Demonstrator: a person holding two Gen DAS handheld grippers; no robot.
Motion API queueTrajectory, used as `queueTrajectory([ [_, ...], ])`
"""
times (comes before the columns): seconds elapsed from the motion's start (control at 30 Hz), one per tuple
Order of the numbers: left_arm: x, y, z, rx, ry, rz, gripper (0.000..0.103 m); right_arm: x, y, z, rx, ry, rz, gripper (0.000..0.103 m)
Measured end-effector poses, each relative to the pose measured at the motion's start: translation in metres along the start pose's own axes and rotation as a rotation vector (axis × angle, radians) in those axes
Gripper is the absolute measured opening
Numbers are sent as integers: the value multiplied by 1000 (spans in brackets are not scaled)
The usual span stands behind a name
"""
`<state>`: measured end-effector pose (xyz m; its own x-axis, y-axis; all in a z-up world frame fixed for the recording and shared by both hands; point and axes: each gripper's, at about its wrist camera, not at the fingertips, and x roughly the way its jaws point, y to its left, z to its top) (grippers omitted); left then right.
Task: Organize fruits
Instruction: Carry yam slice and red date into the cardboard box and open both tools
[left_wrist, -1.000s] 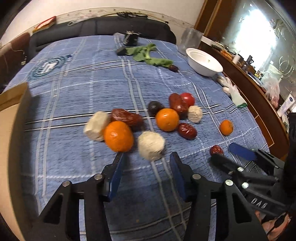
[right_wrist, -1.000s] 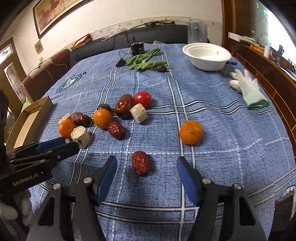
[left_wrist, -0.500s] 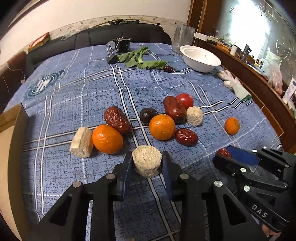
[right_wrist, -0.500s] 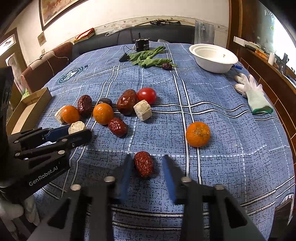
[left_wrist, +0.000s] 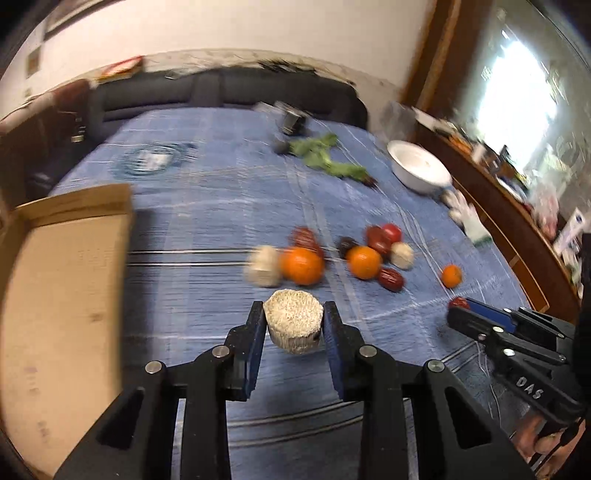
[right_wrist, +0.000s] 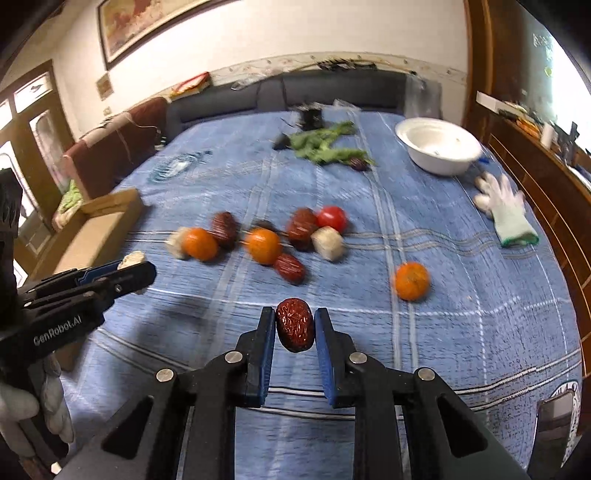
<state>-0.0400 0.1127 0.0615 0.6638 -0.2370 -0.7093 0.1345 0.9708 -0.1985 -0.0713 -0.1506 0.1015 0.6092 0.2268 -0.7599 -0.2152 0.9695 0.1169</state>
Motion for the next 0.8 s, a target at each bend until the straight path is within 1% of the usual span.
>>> queueTrajectory([
  [0.13, -39, 52, -4, -79, -64, 107, 30, -11, 43, 13, -61, -23, 75, 24],
  [0.23, -62, 94, -11, -136, -90, 214, 30, -12, 85, 22, -115, -26, 166, 24],
  [0.33, -77, 136, -22, -182, -93, 344, 30, -6, 135, 28, -171, -9, 275, 24],
  [0.4, -82, 156, -28, -204, -83, 388, 30, 2, 175, 28, -222, 7, 340, 24],
  [0.53, -85, 190, -41, -254, -55, 418, 30, 23, 237, 18, -326, 48, 403, 24],
  [0.67, -82, 206, -49, -285, -36, 413, 30, 50, 275, 2, -385, 114, 420, 25],
  [0.8, -83, 212, -56, -298, -34, 406, 30, 71, 295, -7, -429, 138, 397, 25],
])
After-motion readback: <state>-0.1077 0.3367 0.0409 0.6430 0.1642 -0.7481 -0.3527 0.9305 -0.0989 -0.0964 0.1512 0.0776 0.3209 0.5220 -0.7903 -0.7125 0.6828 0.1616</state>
